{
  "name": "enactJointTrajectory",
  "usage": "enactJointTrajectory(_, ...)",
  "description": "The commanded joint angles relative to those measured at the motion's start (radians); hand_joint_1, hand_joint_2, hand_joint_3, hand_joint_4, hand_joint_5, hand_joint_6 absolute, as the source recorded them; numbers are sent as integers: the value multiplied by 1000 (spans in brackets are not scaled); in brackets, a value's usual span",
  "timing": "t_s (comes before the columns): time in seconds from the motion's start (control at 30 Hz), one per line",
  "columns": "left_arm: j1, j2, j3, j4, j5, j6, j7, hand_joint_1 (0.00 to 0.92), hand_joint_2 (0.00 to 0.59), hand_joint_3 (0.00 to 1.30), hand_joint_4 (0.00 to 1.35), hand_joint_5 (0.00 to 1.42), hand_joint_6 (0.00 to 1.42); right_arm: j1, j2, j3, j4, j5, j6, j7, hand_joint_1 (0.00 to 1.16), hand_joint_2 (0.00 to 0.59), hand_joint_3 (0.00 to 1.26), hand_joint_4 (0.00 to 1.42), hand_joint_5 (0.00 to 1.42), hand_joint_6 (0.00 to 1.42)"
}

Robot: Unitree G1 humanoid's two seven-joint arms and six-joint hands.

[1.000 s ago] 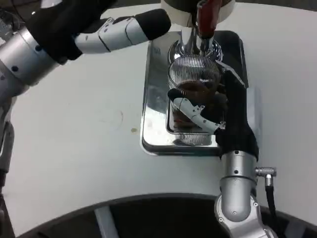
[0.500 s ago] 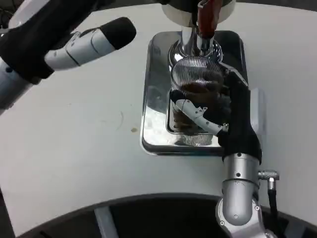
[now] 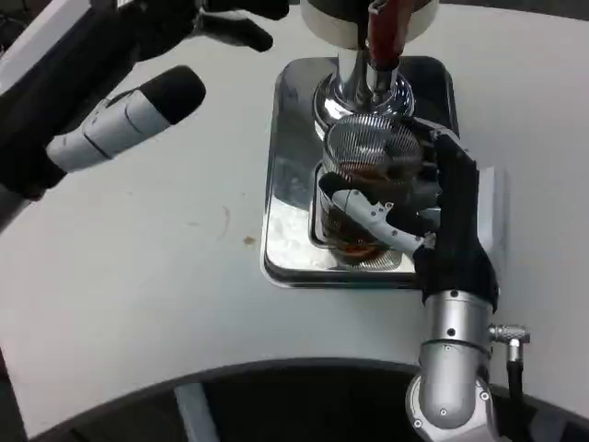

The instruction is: Grasp the cup under the faucet to collect the drink, then remove the cup.

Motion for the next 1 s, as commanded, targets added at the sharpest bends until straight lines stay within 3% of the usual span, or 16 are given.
enactJointTrajectory(0.03, 30, 23, 16, -13, -8, 6, 11, 0, 144, 208, 271, 354, 314, 15, 13, 7, -37, -15, -8, -17, 940, 168, 602, 762, 983, 936)
enactJointTrajectory(0.4, 50, 23, 33, -2, 2, -7, 17, 0, 145, 211, 279, 354, 317, 35, -14, 6, -79, -66, -27, -23, 947, 156, 639, 789, 1026, 988)
enactJointTrajectory(1.0, 123, 23, 53, -14, 4, -8, 54, 0, 146, 222, 280, 354, 321, 118, -49, -15, -222, -56, -15, 37, 959, 129, 729, 873, 1095, 1124)
